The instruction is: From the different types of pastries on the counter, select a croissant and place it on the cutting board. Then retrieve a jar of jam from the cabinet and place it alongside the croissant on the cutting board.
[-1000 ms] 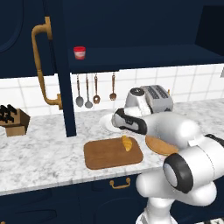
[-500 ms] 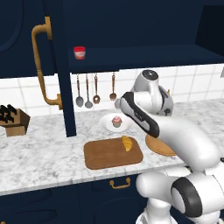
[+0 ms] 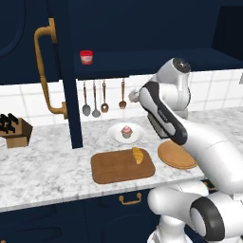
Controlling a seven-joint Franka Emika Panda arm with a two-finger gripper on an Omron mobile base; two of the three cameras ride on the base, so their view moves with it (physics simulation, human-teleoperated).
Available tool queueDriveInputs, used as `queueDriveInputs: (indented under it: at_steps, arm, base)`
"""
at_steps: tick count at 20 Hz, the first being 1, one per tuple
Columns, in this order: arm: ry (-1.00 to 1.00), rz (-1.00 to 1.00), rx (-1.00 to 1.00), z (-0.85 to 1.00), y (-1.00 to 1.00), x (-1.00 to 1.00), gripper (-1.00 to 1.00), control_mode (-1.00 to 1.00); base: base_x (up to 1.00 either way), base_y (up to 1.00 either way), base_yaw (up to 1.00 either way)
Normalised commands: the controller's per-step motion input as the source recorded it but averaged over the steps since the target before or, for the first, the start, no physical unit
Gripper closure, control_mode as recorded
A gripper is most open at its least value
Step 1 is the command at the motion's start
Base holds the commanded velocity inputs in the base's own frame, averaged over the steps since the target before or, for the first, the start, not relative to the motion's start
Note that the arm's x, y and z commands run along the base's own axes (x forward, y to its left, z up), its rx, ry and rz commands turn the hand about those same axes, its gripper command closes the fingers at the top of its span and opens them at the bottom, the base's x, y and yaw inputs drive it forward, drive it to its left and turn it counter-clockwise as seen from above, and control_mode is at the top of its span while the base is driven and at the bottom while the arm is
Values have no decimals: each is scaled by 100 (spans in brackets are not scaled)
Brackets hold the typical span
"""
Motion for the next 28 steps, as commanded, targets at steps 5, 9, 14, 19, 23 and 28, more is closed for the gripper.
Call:
queueDriveInputs:
  at_steps: [5, 9, 14, 19, 23, 28]
  arm:
    - [-7, 17, 0, 100, 0, -19, -100, -100]
    - [-7, 14, -1, 89, 5, -19, -100, -100]
    - [-1, 12, -5, 16, 5, 4, -100, -100]
    - [0, 25, 0, 49, 16, 3, -100, -100]
    - [2, 9, -8, 3, 42, 34, -100, -100]
    - [-16, 10, 0, 0, 12, 48, -100, -100]
  base:
    - [0, 0, 0]
    - [0, 0, 0]
    - [0, 0, 0]
    - [0, 0, 0]
    - [0, 0, 0]
    - [0, 0, 0]
